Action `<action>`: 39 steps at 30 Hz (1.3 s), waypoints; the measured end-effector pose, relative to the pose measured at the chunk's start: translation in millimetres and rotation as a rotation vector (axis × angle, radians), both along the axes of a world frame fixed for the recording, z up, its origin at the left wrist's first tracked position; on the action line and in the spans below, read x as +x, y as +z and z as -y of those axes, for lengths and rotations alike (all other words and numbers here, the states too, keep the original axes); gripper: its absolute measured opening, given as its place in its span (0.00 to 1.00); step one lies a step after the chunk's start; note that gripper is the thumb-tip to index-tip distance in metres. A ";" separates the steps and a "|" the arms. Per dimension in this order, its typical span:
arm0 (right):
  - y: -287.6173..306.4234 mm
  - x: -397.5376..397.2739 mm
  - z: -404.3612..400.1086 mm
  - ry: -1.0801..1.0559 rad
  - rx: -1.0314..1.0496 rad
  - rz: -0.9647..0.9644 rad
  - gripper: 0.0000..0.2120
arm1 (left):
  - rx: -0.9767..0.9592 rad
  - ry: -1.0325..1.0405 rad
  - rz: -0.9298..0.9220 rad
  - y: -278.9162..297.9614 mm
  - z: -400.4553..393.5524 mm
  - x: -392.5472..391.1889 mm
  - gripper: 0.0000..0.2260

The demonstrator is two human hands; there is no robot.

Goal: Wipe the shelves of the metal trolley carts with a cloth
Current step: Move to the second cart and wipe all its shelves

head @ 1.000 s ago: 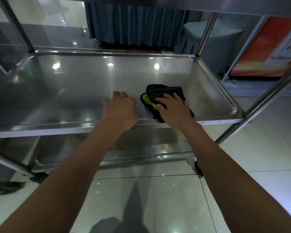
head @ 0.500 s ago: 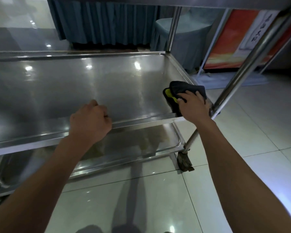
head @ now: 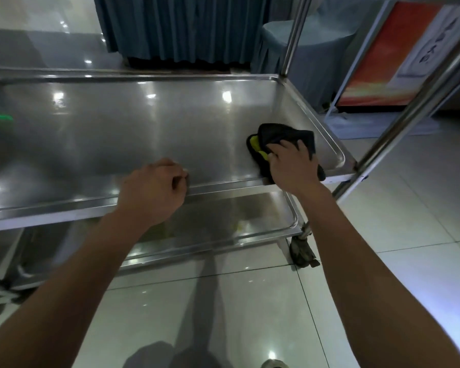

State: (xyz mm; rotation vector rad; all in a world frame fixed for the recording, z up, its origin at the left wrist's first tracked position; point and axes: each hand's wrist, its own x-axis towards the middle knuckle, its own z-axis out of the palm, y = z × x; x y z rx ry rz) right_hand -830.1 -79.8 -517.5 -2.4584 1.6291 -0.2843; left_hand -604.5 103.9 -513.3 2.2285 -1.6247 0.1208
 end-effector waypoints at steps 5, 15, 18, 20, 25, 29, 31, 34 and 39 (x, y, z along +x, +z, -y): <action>-5.0 77.0 -67.5 0.196 0.012 0.010 0.21 | -0.014 0.022 -0.008 -1.4 -7.1 5.9 0.12; -2.6 106.7 -96.8 0.349 0.038 0.031 0.21 | 0.003 0.072 0.004 -3.3 -12.1 19.8 0.12; -2.7 79.0 -70.6 0.282 0.030 0.021 0.21 | 0.004 0.123 0.037 0.3 -5.8 15.3 0.12; -4.6 53.5 -43.8 0.201 -0.010 0.001 0.21 | 0.020 0.136 0.077 0.3 -1.3 16.3 0.13; -5.4 -11.4 36.2 0.056 0.000 -0.122 0.22 | 0.019 0.141 0.176 2.8 8.4 15.7 0.14; -8.0 -18.9 60.1 -0.035 0.004 -0.076 0.21 | -0.015 0.132 0.159 0.0 6.9 13.4 0.13; -7.4 -9.7 58.8 -0.097 0.041 -0.014 0.21 | -0.029 0.138 0.144 0.4 7.7 11.7 0.12; -4.5 9.6 57.8 -0.046 0.063 -0.015 0.22 | -0.026 0.135 0.127 1.1 10.8 11.7 0.12; -7.0 92.9 31.5 0.167 0.088 -0.054 0.23 | -0.004 0.132 0.091 -1.9 10.0 11.2 0.13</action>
